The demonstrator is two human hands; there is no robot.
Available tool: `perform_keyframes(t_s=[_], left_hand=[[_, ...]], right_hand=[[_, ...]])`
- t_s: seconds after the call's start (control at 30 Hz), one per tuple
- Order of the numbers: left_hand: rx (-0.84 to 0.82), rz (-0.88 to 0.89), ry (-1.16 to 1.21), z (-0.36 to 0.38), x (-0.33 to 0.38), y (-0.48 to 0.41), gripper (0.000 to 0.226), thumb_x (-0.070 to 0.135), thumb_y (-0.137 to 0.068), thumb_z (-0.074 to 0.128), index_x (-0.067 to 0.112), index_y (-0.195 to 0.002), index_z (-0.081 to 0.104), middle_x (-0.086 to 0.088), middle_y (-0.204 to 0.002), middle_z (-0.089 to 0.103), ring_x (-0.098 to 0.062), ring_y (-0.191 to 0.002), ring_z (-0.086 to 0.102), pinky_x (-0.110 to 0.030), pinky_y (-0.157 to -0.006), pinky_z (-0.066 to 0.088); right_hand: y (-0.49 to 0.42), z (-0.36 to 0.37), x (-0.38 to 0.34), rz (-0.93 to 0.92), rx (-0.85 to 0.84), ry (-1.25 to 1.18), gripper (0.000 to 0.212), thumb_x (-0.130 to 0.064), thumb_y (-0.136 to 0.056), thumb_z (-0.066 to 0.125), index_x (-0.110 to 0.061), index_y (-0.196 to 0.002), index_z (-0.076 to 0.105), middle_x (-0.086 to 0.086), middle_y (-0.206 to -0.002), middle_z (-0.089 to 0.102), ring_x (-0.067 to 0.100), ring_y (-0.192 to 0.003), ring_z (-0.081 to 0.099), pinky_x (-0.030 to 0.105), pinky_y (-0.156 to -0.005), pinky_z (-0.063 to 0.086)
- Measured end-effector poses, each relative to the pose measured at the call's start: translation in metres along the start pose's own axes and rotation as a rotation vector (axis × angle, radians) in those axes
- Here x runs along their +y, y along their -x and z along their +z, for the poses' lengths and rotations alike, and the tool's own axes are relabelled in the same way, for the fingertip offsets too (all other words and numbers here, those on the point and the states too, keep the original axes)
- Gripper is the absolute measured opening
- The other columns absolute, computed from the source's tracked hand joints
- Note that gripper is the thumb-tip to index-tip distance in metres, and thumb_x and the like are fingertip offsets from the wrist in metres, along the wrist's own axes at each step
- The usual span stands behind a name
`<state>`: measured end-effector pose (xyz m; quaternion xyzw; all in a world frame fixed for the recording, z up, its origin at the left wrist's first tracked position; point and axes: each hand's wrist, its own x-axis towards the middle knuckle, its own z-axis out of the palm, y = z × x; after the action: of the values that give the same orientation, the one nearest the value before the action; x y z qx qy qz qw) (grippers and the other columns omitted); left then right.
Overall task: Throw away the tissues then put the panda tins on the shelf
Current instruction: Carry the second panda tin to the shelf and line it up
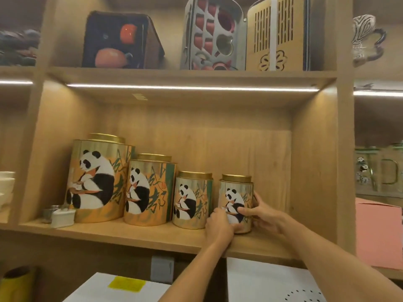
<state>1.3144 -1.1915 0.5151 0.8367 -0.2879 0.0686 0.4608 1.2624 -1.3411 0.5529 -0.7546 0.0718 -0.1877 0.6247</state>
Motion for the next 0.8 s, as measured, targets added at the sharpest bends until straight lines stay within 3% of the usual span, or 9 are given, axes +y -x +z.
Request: perform_keyframes(t_s=[0.23, 0.33, 0.47, 0.6, 0.8], left_hand=[[0.015, -0.022, -0.136, 0.010, -0.002, -0.011, 0.066, 0.043, -0.083, 0.074, 0.006, -0.131, 0.049, -0.012, -0.130, 0.060, -0.028, -0.122, 0.054, -0.041, -0.104, 0.046], [0.024, -0.021, -0.135, 0.010, -0.003, -0.011, 0.064, 0.045, -0.084, 0.072, 0.005, -0.130, 0.051, -0.012, -0.129, 0.061, -0.029, -0.121, 0.053, -0.041, -0.104, 0.047], [0.052, -0.015, -0.124, 0.012, -0.005, -0.008, 0.056, 0.040, -0.087, 0.071, 0.005, -0.127, 0.054, -0.013, -0.127, 0.062, -0.028, -0.120, 0.054, -0.041, -0.103, 0.047], [0.113, -0.029, -0.318, 0.015, -0.003, -0.003, 0.053, 0.043, -0.091, 0.064, 0.005, -0.127, 0.055, -0.012, -0.127, 0.063, -0.031, -0.123, 0.049, -0.040, -0.105, 0.042], [0.162, -0.029, -0.459, 0.018, -0.003, 0.001, 0.045, 0.040, -0.095, 0.059, 0.005, -0.124, 0.057, -0.014, -0.125, 0.063, -0.032, -0.122, 0.049, -0.042, -0.104, 0.041]], right_hand=[[-0.012, -0.006, 0.017, 0.016, 0.023, -0.016, 0.101, 0.002, -0.078, 0.077, -0.029, -0.154, 0.017, 0.003, -0.117, 0.058, 0.020, -0.100, 0.063, 0.027, -0.062, 0.059], [-0.012, -0.007, 0.028, 0.061, 0.068, 0.082, 0.115, -0.018, -0.070, 0.086, -0.026, -0.155, 0.008, 0.002, -0.120, 0.053, 0.016, -0.101, 0.059, 0.026, -0.076, 0.054], [-0.014, -0.010, 0.038, 0.063, 0.152, 0.303, 0.130, -0.048, -0.050, 0.092, -0.027, -0.152, 0.015, 0.010, -0.146, 0.045, 0.026, -0.124, 0.050, 0.039, -0.109, 0.041], [-0.018, -0.010, 0.044, 0.002, 0.153, 0.359, 0.128, -0.057, -0.049, 0.088, -0.025, -0.152, 0.018, 0.008, -0.148, 0.044, 0.024, -0.127, 0.047, 0.033, -0.106, 0.037], [-0.022, -0.001, 0.046, -0.062, 0.153, 0.430, 0.121, -0.059, -0.058, 0.083, -0.023, -0.152, 0.015, 0.007, -0.149, 0.043, 0.016, -0.117, 0.045, 0.029, -0.101, 0.035]])
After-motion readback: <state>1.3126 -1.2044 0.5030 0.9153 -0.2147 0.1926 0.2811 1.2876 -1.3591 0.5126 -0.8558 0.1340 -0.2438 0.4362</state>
